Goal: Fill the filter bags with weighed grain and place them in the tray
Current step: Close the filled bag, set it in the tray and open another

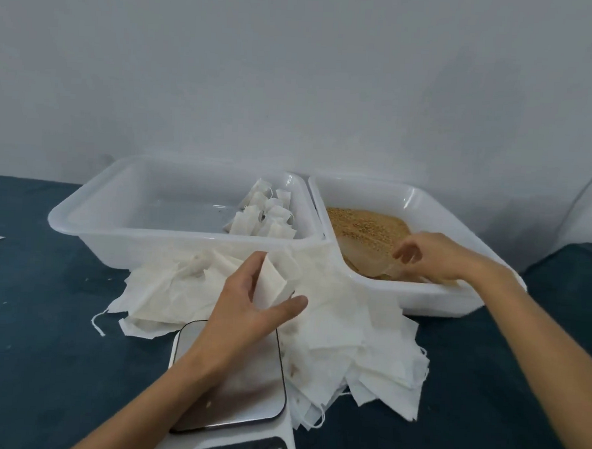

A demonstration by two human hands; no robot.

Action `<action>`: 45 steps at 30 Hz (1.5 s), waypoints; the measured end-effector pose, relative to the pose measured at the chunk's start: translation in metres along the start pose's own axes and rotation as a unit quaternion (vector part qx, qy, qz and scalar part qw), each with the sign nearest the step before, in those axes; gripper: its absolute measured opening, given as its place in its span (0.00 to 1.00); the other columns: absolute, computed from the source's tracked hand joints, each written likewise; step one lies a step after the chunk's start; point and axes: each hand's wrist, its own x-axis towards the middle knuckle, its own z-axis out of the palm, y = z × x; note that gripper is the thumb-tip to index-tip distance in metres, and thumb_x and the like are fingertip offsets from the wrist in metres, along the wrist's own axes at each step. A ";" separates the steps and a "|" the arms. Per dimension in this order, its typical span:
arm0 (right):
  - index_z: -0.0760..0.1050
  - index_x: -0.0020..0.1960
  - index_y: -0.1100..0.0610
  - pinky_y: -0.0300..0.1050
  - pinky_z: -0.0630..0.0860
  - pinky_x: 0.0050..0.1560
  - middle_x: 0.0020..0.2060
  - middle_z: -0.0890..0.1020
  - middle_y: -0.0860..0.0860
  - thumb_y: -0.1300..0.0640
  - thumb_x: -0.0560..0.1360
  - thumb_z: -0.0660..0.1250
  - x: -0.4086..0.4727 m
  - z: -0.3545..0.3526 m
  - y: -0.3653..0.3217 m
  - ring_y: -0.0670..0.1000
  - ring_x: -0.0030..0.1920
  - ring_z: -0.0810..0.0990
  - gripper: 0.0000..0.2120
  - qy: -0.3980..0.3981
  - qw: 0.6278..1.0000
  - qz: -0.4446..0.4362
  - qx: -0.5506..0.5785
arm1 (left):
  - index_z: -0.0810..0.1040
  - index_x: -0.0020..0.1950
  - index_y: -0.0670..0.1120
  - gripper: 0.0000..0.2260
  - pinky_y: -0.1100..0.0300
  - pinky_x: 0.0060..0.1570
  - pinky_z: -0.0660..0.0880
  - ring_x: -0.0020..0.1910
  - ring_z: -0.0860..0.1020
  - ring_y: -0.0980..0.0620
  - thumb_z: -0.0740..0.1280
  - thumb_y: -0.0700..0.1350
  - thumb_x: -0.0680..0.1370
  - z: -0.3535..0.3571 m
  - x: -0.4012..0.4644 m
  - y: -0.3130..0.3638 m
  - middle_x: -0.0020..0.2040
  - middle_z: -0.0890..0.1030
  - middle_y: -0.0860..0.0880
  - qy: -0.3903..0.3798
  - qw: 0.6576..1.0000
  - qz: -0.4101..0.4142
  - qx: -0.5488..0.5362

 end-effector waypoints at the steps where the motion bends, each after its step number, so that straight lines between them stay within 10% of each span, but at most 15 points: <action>1: 0.80 0.55 0.46 0.37 0.75 0.48 0.50 0.82 0.44 0.43 0.72 0.76 0.003 0.006 0.002 0.41 0.49 0.79 0.15 0.000 1.000 0.000 -0.005 | 0.80 0.53 0.55 0.13 0.62 0.47 0.78 0.47 0.83 0.54 0.77 0.46 0.72 -0.001 0.001 -0.001 0.46 0.84 0.53 0.002 1.000 0.001 0.001; 16: 0.76 0.53 0.53 0.50 0.71 0.50 0.50 0.83 0.52 0.63 0.76 0.71 0.013 0.012 0.029 0.56 0.52 0.79 0.09 0.227 0.961 0.077 -0.135 | 0.78 0.51 0.48 0.14 0.67 0.41 0.76 0.40 0.79 0.56 0.77 0.48 0.69 -0.004 0.006 -0.005 0.42 0.82 0.50 0.028 0.999 -0.015 0.010; 28: 0.83 0.51 0.57 0.42 0.78 0.56 0.45 0.85 0.45 0.66 0.70 0.79 0.023 0.019 0.034 0.43 0.48 0.82 0.12 0.144 0.976 0.005 0.161 | 0.78 0.51 0.46 0.16 0.66 0.41 0.76 0.40 0.79 0.56 0.77 0.48 0.68 -0.005 0.005 -0.002 0.42 0.82 0.49 0.029 0.999 -0.027 0.015; 45: 0.83 0.48 0.52 0.25 0.73 0.47 0.44 0.86 0.41 0.64 0.73 0.76 -0.006 0.009 -0.001 0.35 0.49 0.82 0.09 0.165 0.962 -0.068 0.207 | 0.80 0.49 0.51 0.13 0.68 0.41 0.76 0.41 0.81 0.55 0.78 0.49 0.67 -0.011 -0.007 0.000 0.42 0.84 0.50 0.013 1.000 -0.025 -0.002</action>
